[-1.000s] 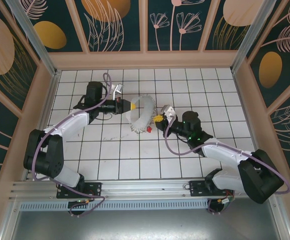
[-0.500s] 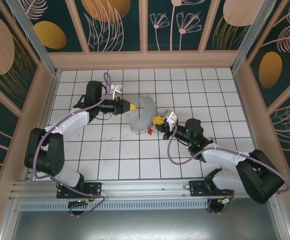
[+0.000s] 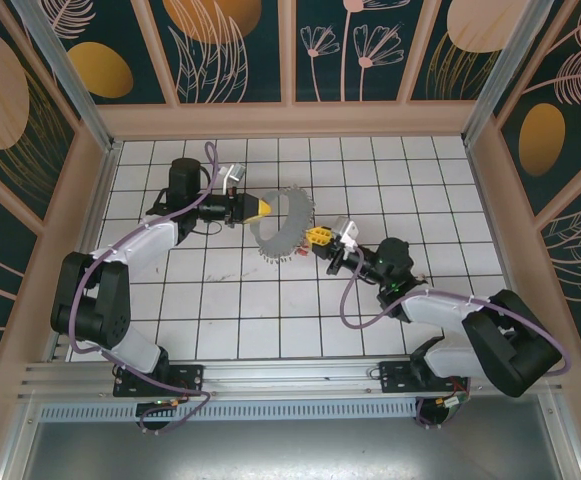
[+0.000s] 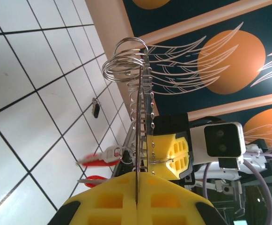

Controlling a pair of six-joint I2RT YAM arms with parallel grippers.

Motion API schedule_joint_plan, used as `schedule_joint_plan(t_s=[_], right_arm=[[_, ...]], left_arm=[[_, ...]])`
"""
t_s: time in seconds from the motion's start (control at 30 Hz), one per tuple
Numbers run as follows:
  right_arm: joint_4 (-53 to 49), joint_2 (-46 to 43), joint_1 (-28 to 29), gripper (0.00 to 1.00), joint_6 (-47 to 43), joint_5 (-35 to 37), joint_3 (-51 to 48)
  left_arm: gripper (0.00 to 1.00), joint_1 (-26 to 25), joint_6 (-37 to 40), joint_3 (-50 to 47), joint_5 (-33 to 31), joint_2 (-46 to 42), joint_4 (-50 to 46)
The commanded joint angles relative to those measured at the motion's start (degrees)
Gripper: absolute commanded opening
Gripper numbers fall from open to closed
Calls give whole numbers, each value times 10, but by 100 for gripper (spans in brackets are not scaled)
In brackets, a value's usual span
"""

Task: Put the keys on the keyring

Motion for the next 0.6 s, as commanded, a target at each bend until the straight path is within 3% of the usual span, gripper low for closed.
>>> schedule_joint_plan(t_s=[0.0, 0.1, 0.17, 0.23, 0.37, 0.57], right_arm=[[128, -15, -7, 0, 34, -42, 4], [150, -7, -7, 0, 48, -40, 11], [136, -2, -7, 0, 48, -36, 23], [95, 1, -6, 0, 38, -33, 38], [-4, 0, -7, 0, 19, -21, 64], [-140, -2, -22, 0, 35, -32, 104]], left_arm=[[4, -1, -50, -3, 1, 2, 59], [11, -1, 2, 12, -18, 3, -2], [31, -1, 40, 21, -37, 7, -49], [41, -1, 72, 23, -73, 6, -84], [47, -1, 104, 21, -138, -13, -108], [55, -1, 178, 21, -306, -38, -200]])
